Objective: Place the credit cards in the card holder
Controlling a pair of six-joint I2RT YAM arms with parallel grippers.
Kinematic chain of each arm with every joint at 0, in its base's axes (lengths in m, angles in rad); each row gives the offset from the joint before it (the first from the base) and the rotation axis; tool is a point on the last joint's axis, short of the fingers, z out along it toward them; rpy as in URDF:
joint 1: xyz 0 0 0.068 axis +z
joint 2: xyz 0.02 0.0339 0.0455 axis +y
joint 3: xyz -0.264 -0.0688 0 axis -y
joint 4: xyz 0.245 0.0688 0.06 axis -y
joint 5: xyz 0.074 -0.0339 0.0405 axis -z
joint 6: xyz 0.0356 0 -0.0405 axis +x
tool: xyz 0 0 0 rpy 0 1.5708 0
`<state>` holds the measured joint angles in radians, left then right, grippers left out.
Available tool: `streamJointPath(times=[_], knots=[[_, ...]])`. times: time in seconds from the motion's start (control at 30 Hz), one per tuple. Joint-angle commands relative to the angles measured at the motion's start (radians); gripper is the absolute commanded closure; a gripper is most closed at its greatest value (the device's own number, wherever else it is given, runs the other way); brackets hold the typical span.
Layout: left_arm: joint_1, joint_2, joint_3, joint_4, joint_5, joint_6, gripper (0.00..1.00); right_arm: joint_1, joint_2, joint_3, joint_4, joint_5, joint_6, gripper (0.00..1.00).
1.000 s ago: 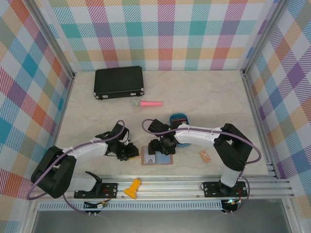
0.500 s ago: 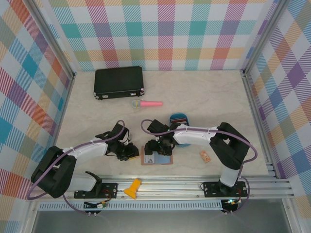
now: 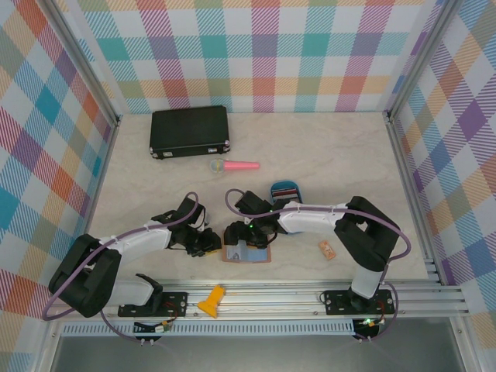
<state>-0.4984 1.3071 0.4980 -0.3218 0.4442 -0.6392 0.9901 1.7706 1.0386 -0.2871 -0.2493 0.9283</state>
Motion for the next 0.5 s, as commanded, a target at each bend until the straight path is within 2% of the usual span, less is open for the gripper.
streamJointPath(times=[0.0, 0.2, 0.47], knots=[[0.008, 0.042, -0.042, -0.074, -0.05, -0.008, 0.76, 0.009, -0.013, -0.027, 0.085, -0.03, 0.03, 0.24], [0.008, 0.032, -0.032, -0.091, -0.052, -0.003, 0.76, 0.01, -0.043, -0.078, 0.214, -0.067, 0.087, 0.24], [0.008, 0.032, -0.03, -0.099, -0.059, -0.006, 0.76, 0.012, -0.111, -0.118, 0.278, -0.069, 0.095, 0.25]])
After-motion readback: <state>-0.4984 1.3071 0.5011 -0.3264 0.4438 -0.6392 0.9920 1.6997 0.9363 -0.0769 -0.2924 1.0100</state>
